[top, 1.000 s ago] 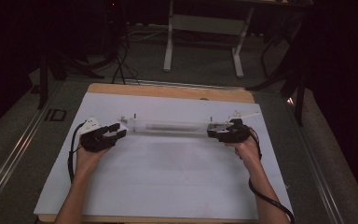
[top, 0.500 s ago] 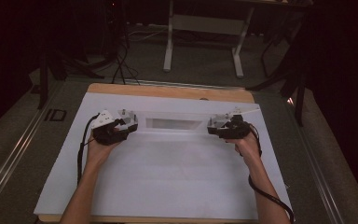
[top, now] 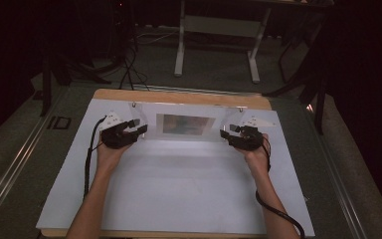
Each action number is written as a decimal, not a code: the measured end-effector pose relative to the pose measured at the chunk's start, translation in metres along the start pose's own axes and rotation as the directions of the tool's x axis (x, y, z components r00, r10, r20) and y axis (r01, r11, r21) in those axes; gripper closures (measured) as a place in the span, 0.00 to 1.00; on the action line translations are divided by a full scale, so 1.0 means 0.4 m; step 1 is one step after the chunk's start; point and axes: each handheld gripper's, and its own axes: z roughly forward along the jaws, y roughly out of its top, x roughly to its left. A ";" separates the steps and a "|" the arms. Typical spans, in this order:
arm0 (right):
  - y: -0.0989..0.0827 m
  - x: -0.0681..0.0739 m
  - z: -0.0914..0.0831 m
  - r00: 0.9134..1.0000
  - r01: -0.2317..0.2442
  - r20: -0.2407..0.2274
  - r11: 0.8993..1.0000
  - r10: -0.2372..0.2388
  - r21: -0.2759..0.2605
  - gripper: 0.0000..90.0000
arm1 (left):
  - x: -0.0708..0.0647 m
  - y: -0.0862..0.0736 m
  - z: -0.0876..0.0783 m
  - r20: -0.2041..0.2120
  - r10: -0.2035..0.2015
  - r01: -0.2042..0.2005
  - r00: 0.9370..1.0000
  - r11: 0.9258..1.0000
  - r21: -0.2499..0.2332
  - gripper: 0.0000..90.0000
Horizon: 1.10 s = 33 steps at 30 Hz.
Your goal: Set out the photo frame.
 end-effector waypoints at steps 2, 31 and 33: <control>0.005 0.006 0.004 0.999 0.032 0.032 0.999 -0.032 0.007 0.52 | -0.002 0.003 0.007 -0.021 -0.004 0.004 1.000 1.000 -0.004 0.59; -0.017 0.042 -0.064 1.000 -0.004 0.024 1.000 0.004 0.006 0.52 | -0.050 0.006 -0.039 -0.001 -0.106 0.106 0.994 0.994 0.012 0.66; -0.018 0.043 -0.065 1.000 -0.001 0.024 1.000 0.001 0.009 0.52 | -0.050 0.004 -0.040 0.004 -0.109 0.109 0.994 0.994 0.011 0.66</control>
